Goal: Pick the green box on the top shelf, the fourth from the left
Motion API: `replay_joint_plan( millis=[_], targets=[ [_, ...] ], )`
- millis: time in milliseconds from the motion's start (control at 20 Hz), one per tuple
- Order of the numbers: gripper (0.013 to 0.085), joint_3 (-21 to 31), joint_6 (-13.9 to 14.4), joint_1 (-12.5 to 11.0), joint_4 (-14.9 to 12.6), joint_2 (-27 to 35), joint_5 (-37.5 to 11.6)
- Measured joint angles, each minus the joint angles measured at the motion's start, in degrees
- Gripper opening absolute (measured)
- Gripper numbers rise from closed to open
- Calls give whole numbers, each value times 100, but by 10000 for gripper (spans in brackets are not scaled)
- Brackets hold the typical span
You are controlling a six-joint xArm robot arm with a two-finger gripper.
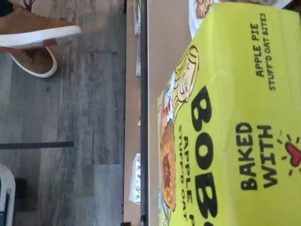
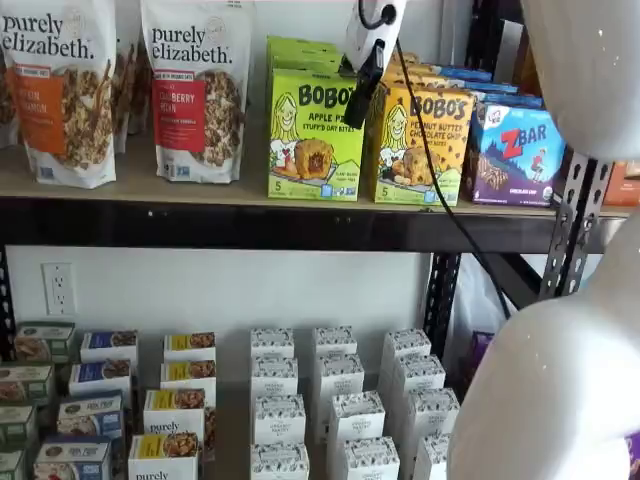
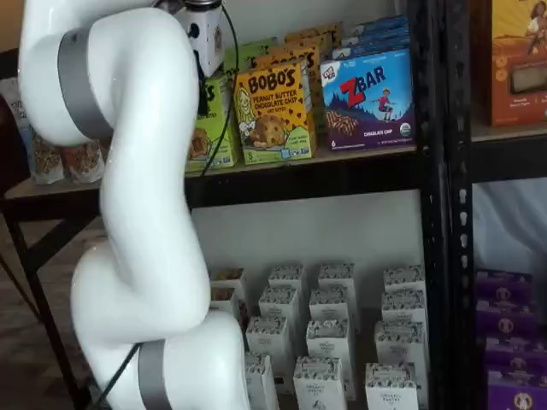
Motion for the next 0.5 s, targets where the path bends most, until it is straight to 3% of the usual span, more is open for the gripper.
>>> replay_joint_plan(
  millis=[350,500],
  targets=[
    [850,18,15,19,-12,-3,-5],
    [770,31,12,16,2,-11,-8]
  ],
)
